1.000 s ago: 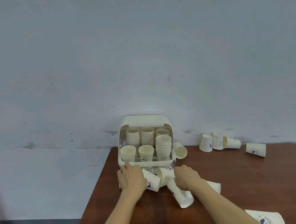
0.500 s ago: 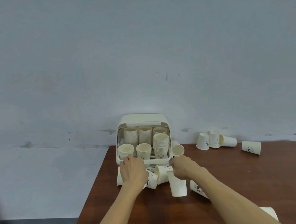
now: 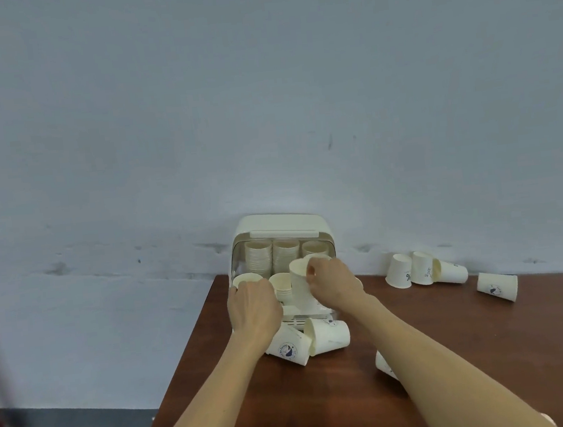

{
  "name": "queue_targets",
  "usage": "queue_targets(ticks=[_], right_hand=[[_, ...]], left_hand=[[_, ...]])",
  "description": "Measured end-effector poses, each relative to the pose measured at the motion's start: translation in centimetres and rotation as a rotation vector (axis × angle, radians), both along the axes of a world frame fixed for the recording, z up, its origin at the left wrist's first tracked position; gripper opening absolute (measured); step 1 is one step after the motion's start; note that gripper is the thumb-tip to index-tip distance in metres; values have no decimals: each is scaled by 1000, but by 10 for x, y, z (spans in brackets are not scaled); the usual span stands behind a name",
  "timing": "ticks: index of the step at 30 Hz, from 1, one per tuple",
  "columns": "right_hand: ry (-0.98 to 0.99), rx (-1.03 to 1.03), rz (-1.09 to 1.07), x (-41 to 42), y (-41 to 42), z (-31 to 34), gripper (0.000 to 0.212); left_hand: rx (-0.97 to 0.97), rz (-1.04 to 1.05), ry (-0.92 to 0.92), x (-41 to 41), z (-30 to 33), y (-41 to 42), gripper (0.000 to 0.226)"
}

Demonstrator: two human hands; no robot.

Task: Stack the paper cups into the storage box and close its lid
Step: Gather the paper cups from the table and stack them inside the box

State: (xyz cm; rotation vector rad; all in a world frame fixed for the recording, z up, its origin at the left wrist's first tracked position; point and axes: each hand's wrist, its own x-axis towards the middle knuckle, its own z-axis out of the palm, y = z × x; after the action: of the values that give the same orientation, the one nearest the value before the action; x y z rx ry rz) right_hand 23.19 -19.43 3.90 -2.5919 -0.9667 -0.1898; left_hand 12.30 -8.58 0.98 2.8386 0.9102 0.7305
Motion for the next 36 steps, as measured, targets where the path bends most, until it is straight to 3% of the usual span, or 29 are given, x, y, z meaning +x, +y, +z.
queue_targets(ticks=[5, 11, 20, 25, 32, 36], right_hand=[[-78, 65, -5, 3, 35, -12, 15], [-160, -21, -25, 8, 57, -40, 15], [-93, -198, 22, 24, 68, -68, 30], [-102, -175, 9, 24, 69, -76, 26], [-123, -145, -7, 21, 68, -79, 20], [-137, -126, -5, 21, 67, -81, 19]], left_hand=[[69, -9, -83, 2, 3, 22, 19], [145, 5, -132, 9, 9, 55, 24], [277, 47, -90, 27, 0, 77, 22], [293, 18, -30, 37, -9, 84, 28], [341, -1, -21, 47, -15, 82, 9], [342, -44, 5, 48, -14, 75, 11]])
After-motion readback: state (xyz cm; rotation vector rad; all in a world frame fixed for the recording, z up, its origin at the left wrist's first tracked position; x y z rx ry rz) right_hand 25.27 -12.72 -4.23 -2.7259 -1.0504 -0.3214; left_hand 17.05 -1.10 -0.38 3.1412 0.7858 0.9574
